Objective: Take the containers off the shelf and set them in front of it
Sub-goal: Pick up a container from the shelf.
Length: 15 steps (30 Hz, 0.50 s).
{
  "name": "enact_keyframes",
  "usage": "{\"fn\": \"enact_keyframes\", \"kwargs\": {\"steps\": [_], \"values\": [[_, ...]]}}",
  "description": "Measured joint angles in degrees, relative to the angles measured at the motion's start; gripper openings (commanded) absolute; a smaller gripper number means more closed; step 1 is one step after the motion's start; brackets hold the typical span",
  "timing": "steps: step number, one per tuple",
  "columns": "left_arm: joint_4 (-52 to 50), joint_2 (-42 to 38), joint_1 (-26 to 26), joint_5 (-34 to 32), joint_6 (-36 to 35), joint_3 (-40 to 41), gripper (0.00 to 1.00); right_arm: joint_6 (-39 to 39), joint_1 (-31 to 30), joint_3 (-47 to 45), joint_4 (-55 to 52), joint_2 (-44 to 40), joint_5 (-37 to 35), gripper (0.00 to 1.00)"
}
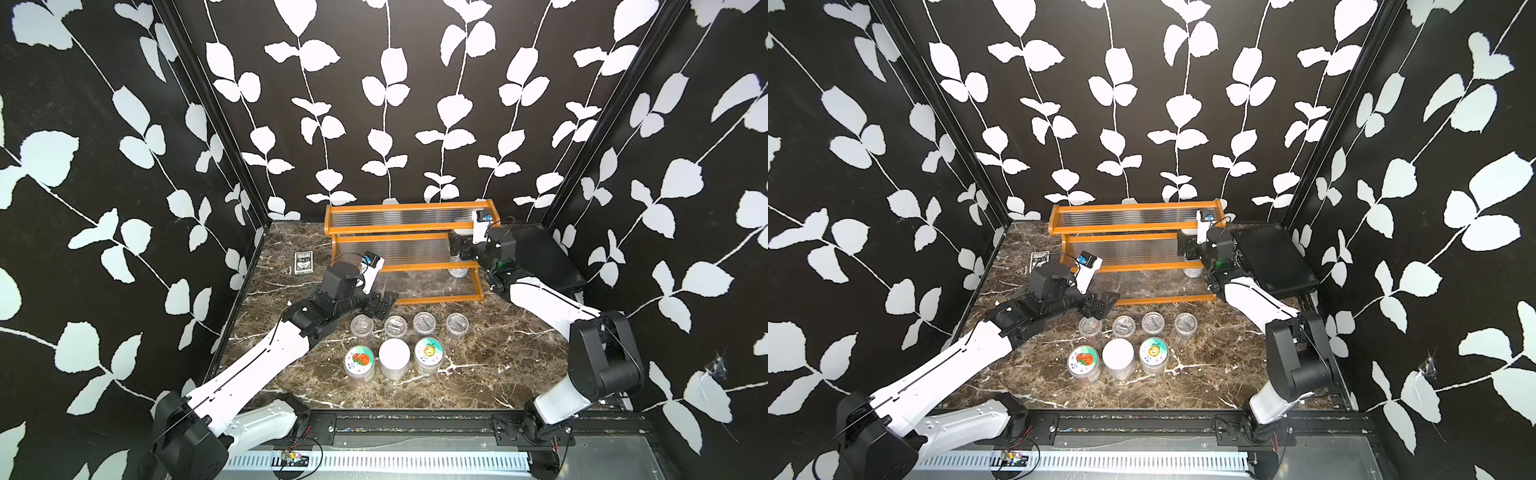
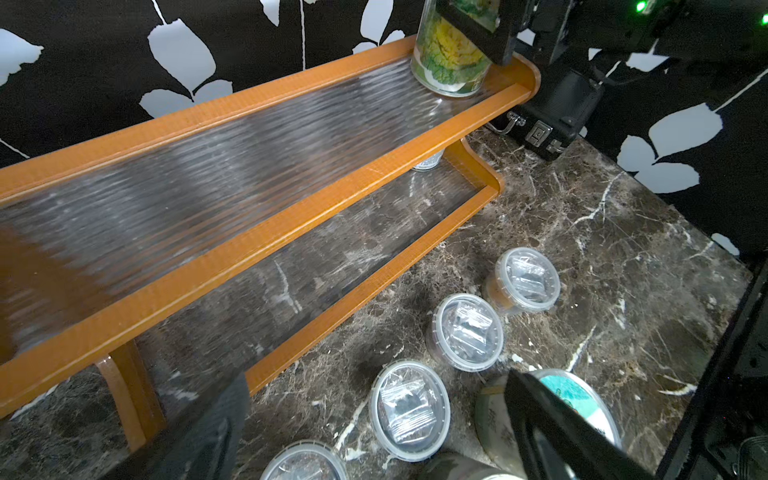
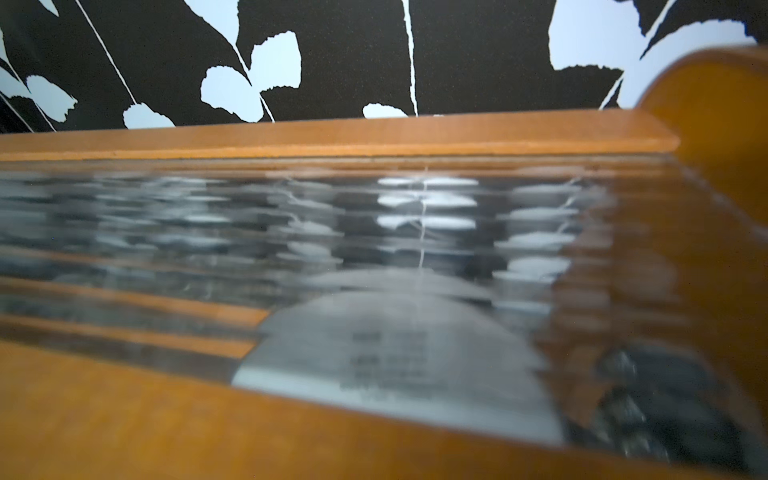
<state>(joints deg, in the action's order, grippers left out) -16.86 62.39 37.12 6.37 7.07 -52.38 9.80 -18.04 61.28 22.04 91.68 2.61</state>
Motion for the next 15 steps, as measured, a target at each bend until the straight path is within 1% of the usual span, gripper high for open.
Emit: {"fn": "enact_keyframes", "kwargs": {"steps": [3, 7, 11, 15], "values": [[0.0, -0.3, 0.0, 0.0, 0.0, 0.0, 0.99, -0.1, 0.0, 1.0, -0.1, 0.9, 0.7, 0.81], [0.0, -0.3, 0.0, 0.0, 0.0, 0.0, 0.99, -1.5, 0.0, 1.3, -0.7, 0.9, 1.9, 0.76], [0.0, -0.2, 0.0, 0.0, 0.0, 0.0, 0.99, -3.0, 0.0, 1.2, -2.7, -0.3, 3.6, 0.74], [0.0, 0.2, 0.0, 0.2, -0.3, 0.0, 0.99, -4.5, 0.0, 0.9, -5.8, -3.8, 6.3, 0.74]]}}
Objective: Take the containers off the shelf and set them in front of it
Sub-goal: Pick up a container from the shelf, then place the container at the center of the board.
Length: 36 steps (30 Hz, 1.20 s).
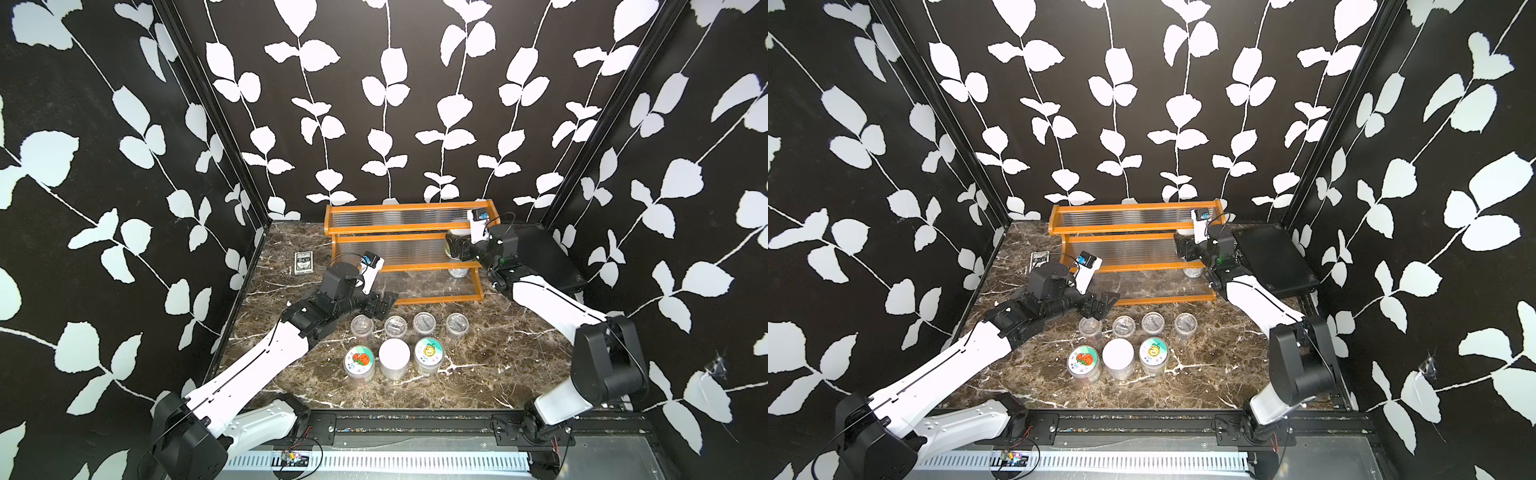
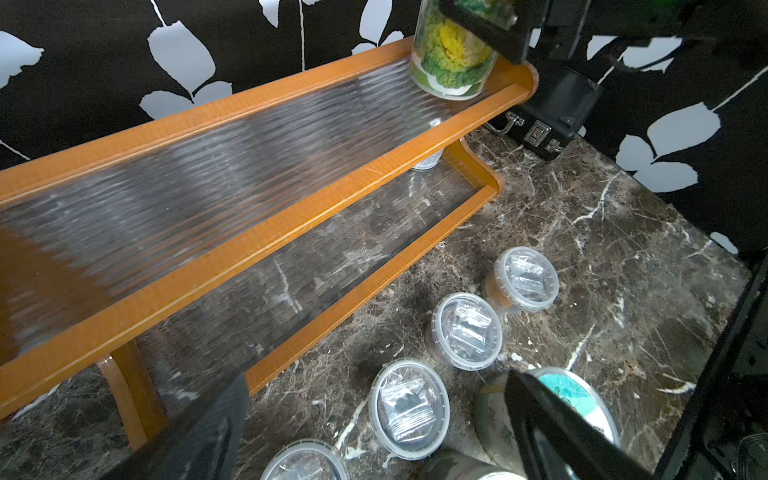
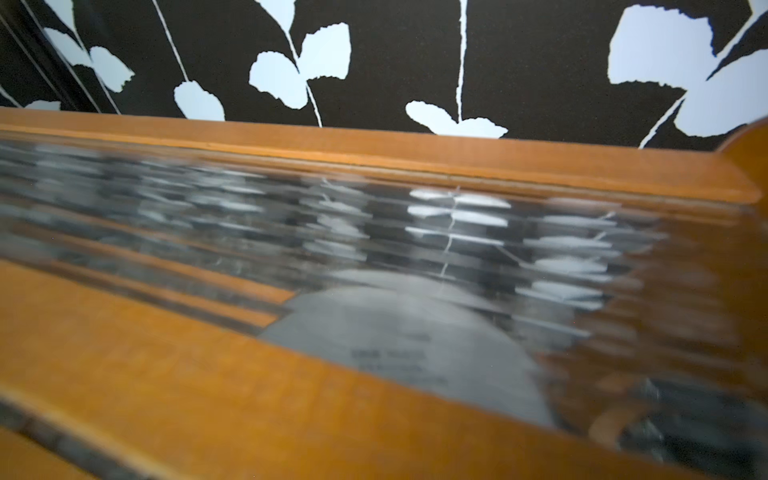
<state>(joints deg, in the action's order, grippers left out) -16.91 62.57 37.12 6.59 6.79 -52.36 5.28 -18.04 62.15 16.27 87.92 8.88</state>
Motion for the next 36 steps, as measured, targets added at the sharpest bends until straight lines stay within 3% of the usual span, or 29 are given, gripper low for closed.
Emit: {"fn": "enact_keyframes", "kwargs": {"steps": [11, 20, 30, 36], "values": [[0.0, 1.7, -0.1, 1.3, -0.4, 0.0, 0.99, -4.5, 0.0, -7.1, -8.2, -12.9, 7.9, 0.74], [-0.3, 1.9, -0.3, 2.9, -0.7, -0.2, 0.99, -5.7, -4.0, -18.8, -17.2, -29.8, 10.9, 0.75], [-1.0, 2.2, -0.4, 3.9, -0.7, -0.3, 0.99, -0.8, -17.6, -28.3, -28.9, -47.5, 0.5, 0.74], [-1.0, 3.1, -0.5, 4.2, -0.6, -1.2, 0.99, 3.9, -22.1, -32.2, -36.4, -56.3, -7.7, 0.75]]}}
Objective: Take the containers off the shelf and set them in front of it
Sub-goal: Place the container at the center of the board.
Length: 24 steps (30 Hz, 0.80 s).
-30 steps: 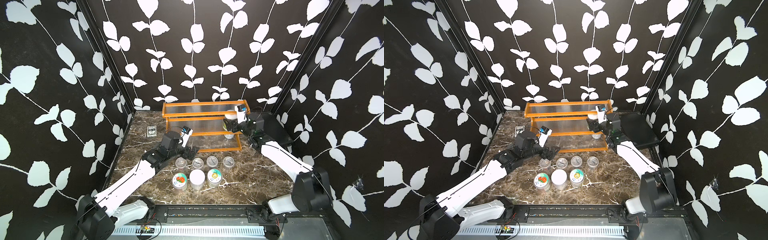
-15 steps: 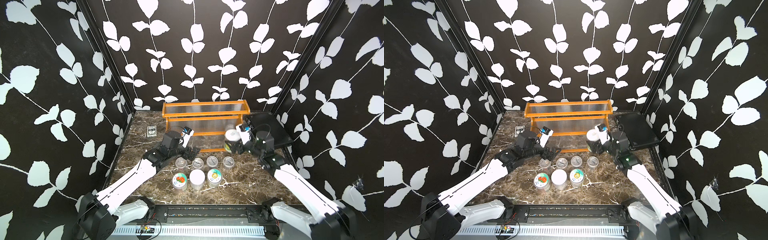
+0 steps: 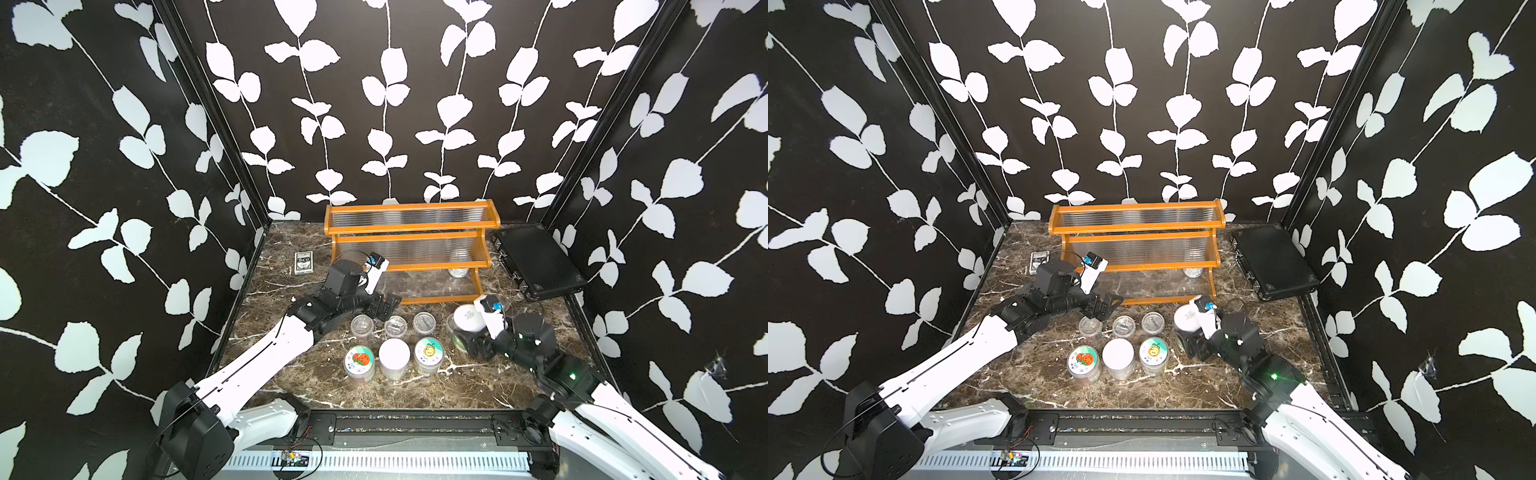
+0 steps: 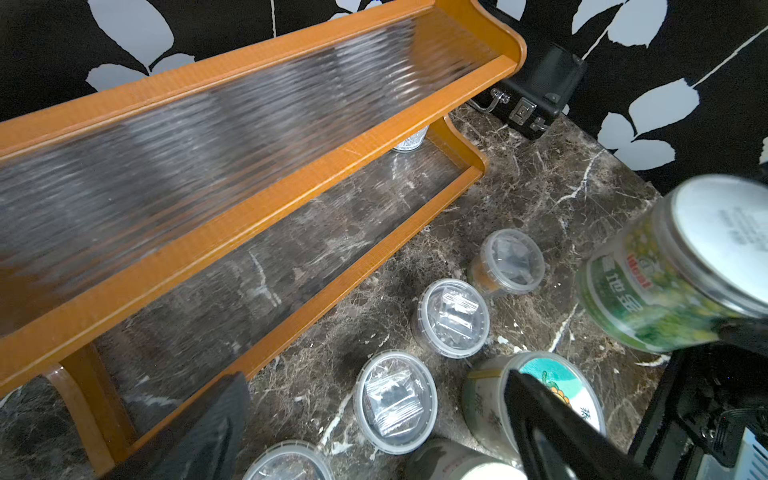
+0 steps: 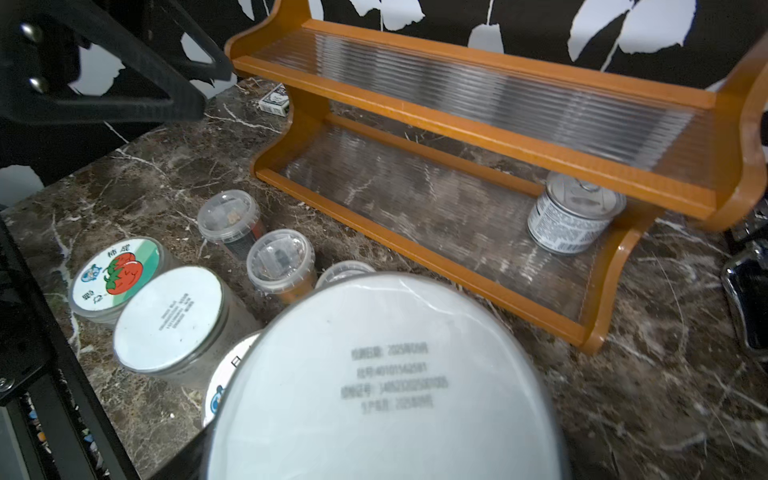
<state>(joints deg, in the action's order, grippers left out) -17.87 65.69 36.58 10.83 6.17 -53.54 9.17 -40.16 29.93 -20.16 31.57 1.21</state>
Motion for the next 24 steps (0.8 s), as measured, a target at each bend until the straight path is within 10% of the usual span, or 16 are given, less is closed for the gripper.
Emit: {"fn": "enact_keyframes", "kwargs": {"steps": [24], "values": [[-1.6, 0.3, 0.0, 0.2, 0.2, -1.9, 0.99, 11.2, -4.2, -15.4, 13.9, 6.9, -1.7, 0.79]]}}
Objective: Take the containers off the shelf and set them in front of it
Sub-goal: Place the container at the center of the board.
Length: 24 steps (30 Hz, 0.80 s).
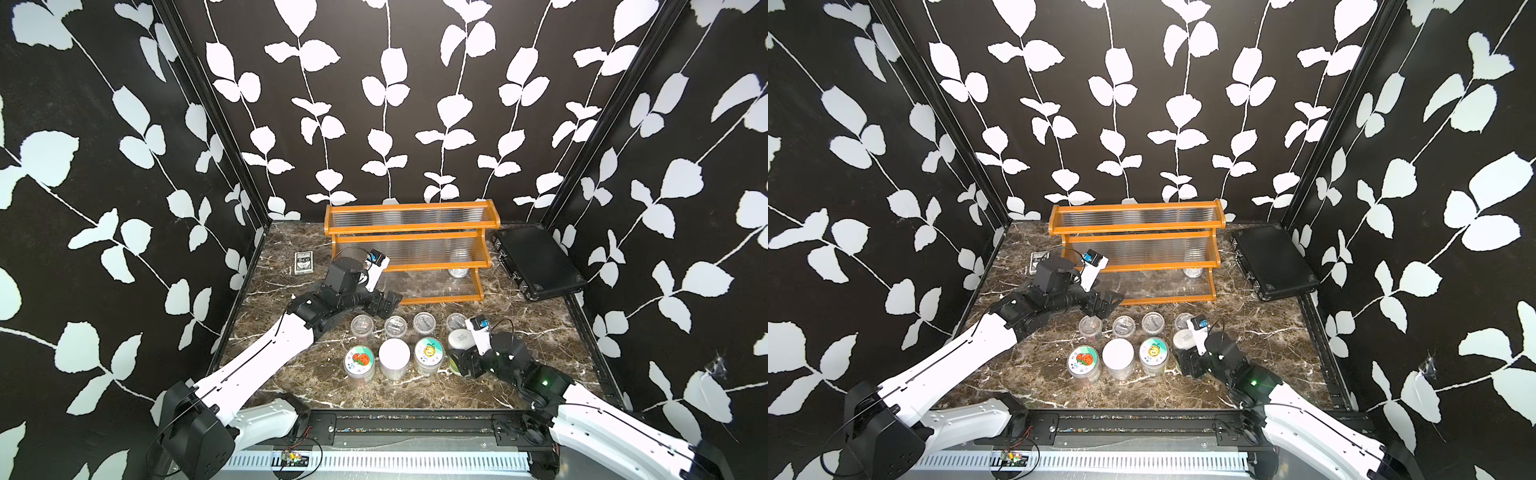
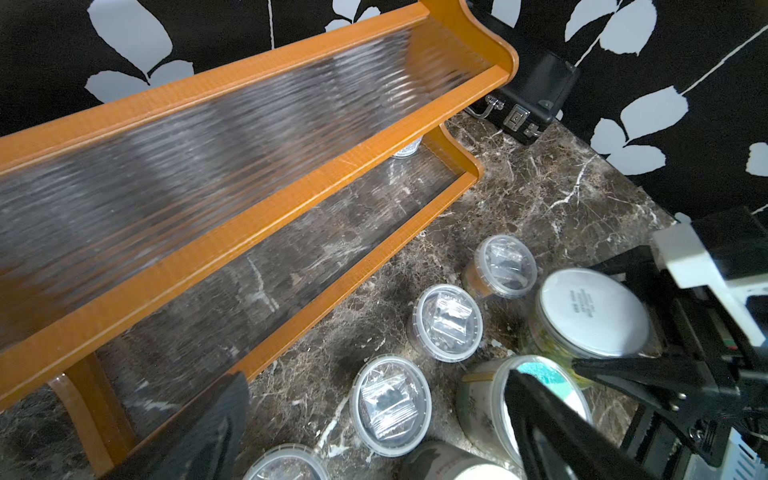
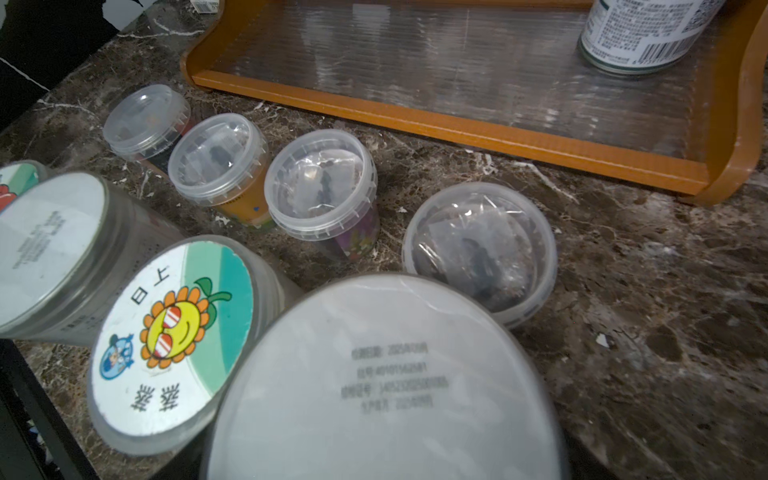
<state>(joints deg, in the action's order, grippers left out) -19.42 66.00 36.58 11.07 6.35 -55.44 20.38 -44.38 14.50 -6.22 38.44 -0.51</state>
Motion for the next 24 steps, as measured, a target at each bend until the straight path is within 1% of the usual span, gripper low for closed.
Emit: {"fn": "enact_keyframes", "kwargs": {"steps": [3, 5, 9, 13, 24], "values": [[-0.2, 0.0, 0.0, 0.0, 0.0, 0.0, 0.99, -0.2, -0.1, -0.2, 2.1, 1.3, 0.7, 0.84], [-0.3, 0.0, 0.0, 0.0, 0.0, 0.0, 0.99, -0.4, -0.1, -0.2, 1.6, 0.8, 1.0, 0.86], [-0.5, 0.0, 0.0, 0.0, 0.0, 0.0, 0.99, -1.1, -0.2, -0.3, -1.7, -3.5, 1.2, 0.90], [-0.4, 0.5, 0.0, 0.0, 0.0, 0.0, 0.99, -1.5, -0.2, -0.3, -3.7, -5.8, 1.7, 0.99], [-0.4, 1.0, 0.0, 0.1, 0.3, 0.0, 0.99, -2.6, -0.2, -0.2, -8.5, -5.2, 2.8, 1.00]]}}
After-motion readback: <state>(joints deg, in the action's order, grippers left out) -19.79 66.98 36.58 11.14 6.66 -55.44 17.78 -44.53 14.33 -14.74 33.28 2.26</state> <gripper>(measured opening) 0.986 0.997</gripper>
